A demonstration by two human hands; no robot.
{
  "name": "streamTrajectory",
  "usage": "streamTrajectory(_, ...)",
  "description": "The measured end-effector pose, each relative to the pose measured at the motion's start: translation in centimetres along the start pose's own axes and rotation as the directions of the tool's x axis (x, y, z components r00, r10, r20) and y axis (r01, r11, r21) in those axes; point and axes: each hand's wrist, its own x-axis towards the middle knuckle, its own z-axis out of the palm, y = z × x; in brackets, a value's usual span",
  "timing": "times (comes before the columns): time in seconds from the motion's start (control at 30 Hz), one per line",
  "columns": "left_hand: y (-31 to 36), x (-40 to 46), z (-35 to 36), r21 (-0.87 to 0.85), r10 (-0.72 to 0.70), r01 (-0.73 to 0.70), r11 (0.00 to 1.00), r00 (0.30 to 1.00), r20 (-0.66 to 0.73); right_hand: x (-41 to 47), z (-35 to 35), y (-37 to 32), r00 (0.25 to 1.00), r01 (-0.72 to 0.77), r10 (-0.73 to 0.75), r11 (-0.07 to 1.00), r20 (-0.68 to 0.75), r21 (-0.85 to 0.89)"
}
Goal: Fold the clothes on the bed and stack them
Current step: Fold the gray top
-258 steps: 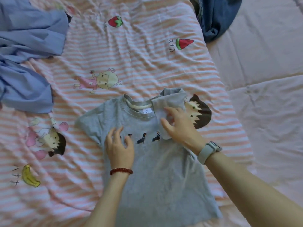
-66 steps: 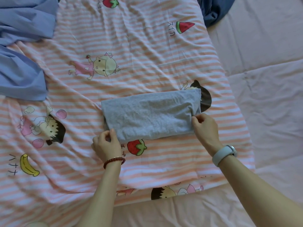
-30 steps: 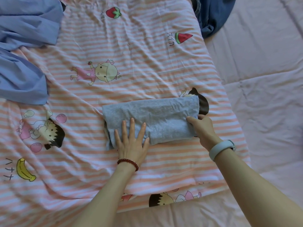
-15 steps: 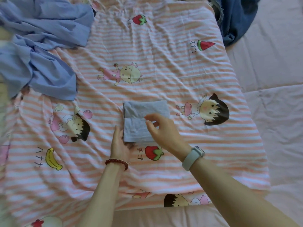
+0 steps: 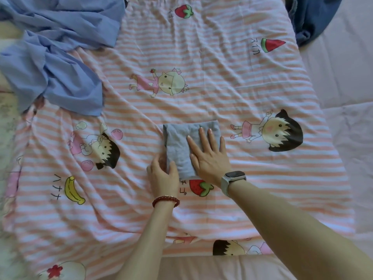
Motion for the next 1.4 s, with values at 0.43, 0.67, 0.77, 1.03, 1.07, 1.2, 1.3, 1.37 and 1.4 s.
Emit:
streamTrajectory(0.43, 3.7, 2.9, 1.1, -0.189, -0.139, 0.213, 0.959, 0.93, 0.341, -2.9, -1.2, 1.4, 0.905, -0.245, 0.414, 0.317, 0.099, 0.916)
streamTrajectory(0.67, -0.4, -3.2, -1.5, -0.233, -0.124, 0.214, 0.949, 0.928, 0.35, -10.7, -0.5, 0.9, 0.893, -0.284, 0.372, 0.027, 0.254, 0.959)
streamTrajectory(0.77, -2.2, -7.7, -2.1, -0.227, -0.207, 0.322, 0.919, 0.885, 0.418, -15.7, 0.3, 1.1, 0.875, -0.324, 0.372, -0.028, 0.311, 0.946)
streamTrajectory(1.03, 1.3, -17.9, 0.6, -0.207, -0.144, 0.343, 0.916, 0.764, 0.628, -27.0, -4.0, 6.5, 0.793, -0.245, 0.556, -0.085, 0.251, 0.966)
streamTrajectory(1.07, 2.7, -19.2, 1.6, -0.207, -0.106, 0.304, 0.93, 0.76, 0.641, -28.3, -5.0, 7.8, 0.782, -0.222, 0.583, -0.067, 0.219, 0.973)
streamTrajectory(1.2, 8.9, -25.3, 6.5, -0.203, 0.04, 0.157, 0.967, 0.691, 0.722, -33.9, -9.9, 14.1, 0.723, -0.136, 0.691, 0.133, 0.007, 0.982)
streamTrajectory(1.3, 13.7, -31.0, 11.3, -0.252, 0.121, 0.126, 0.959, 0.625, 0.771, -38.7, -13.5, 20.1, 0.648, -0.097, 0.754, 0.226, -0.111, 0.969)
streamTrajectory(1.37, 16.6, -34.7, 14.7, -0.291, 0.176, 0.1, 0.952, 0.6, 0.781, -41.4, -15.4, 24.3, 0.626, -0.067, 0.759, 0.277, -0.176, 0.958)
streamTrajectory(1.4, 18.3, -36.9, 16.8, -0.312, 0.204, 0.085, 0.946, 0.592, 0.78, -42.8, -16.6, 26.9, 0.607, -0.045, 0.761, 0.319, -0.228, 0.947)
